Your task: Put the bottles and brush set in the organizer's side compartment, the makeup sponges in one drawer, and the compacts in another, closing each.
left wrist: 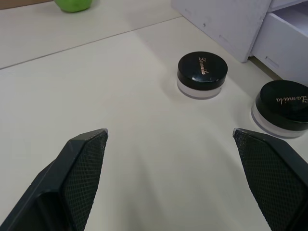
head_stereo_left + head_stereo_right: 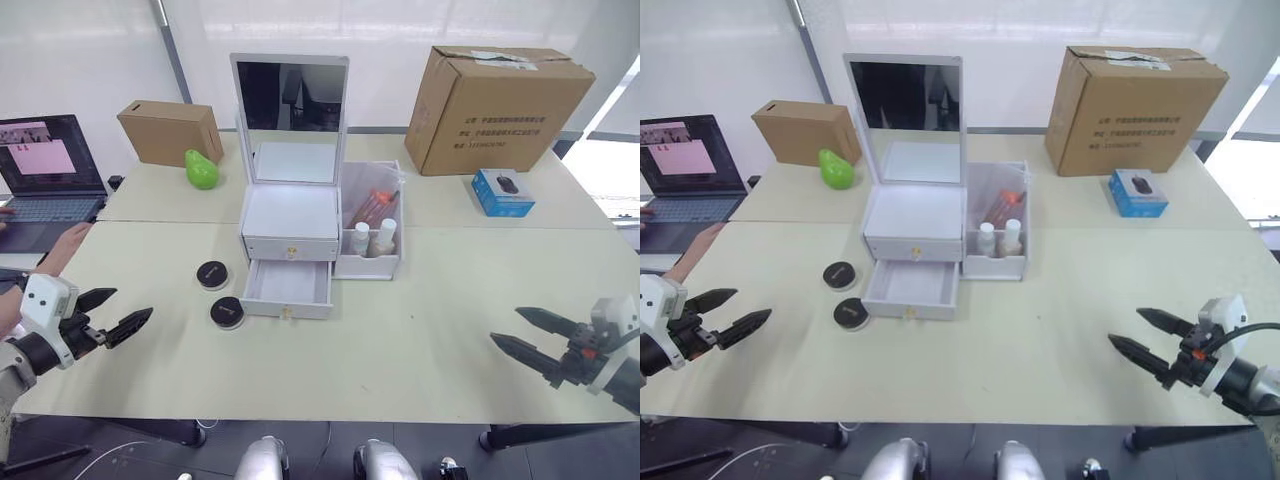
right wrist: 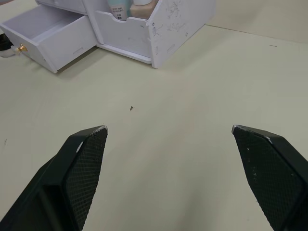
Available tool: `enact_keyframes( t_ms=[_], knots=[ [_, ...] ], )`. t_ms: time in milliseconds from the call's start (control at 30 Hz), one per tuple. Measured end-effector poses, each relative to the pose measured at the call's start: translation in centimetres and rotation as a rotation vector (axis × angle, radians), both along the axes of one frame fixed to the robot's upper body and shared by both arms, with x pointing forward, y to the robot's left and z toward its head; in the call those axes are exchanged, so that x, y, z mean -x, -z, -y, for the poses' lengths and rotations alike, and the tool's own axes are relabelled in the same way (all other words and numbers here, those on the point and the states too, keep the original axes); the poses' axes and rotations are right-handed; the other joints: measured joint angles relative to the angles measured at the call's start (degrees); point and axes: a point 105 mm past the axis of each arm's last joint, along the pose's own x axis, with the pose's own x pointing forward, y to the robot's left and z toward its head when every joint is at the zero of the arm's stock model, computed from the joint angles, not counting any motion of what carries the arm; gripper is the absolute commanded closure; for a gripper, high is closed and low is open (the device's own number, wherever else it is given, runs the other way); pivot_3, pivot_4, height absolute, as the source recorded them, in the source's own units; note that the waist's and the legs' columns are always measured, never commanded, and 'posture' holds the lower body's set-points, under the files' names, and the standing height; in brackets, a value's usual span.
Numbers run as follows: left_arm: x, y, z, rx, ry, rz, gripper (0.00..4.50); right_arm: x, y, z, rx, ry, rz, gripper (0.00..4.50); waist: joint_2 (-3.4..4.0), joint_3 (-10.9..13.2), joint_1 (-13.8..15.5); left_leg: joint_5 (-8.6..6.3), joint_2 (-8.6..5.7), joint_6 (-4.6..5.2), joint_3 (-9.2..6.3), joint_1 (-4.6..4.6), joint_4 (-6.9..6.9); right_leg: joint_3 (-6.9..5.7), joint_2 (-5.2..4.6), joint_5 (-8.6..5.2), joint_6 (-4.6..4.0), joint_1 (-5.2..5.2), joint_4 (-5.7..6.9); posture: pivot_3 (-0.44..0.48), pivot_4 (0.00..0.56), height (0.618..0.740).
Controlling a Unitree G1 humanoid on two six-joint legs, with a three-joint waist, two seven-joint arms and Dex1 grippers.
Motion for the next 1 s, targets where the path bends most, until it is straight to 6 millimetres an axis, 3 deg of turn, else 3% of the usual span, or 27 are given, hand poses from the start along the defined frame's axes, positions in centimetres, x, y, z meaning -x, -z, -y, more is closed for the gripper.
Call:
enact_keyframes(
  t_ms=[367,533,767,1000],
  knots=[
    [-0.1,-0.4,-0.1,-0.005,-0.011,0.015,0.02,-0.1,0.2,-0.4,-0.008,-0.004,0.003,0.00,-0.01,0.00,-0.04,0.13,0.00,0.22,0.00,0.04,-0.14,-0.02,0.00,0.06,0.10,-0.01,0.00,0.000,0.150,0.740],
    [0.2,-1.3,-0.2,-0.011,-0.034,0.048,0.02,-1.1,-1.1,-1.9,-0.014,-0.049,0.061,0.00,-0.01,0.00,-0.07,0.14,0.00,0.22,0.00,0.05,-0.15,-0.01,0.01,0.07,0.12,-0.01,0.01,0.000,0.150,0.740],
    [1.7,0.4,1.4,0.064,-0.053,0.009,0.02,-2.7,-4.7,-6.4,-0.045,-0.205,0.171,0.00,-0.04,0.00,-0.40,0.14,0.00,0.23,-0.03,0.09,-0.17,0.00,0.02,0.16,0.25,0.01,0.02,0.000,0.150,0.740],
    [1.3,3.6,5.8,0.151,0.063,-0.055,0.02,-3.4,-8.1,-14.2,-0.082,-0.506,0.269,0.00,-0.11,0.01,-0.03,0.18,-0.03,0.29,-0.06,0.00,-0.16,-0.06,0.06,0.16,0.22,-0.01,0.03,0.000,0.150,0.740]
  ],
)
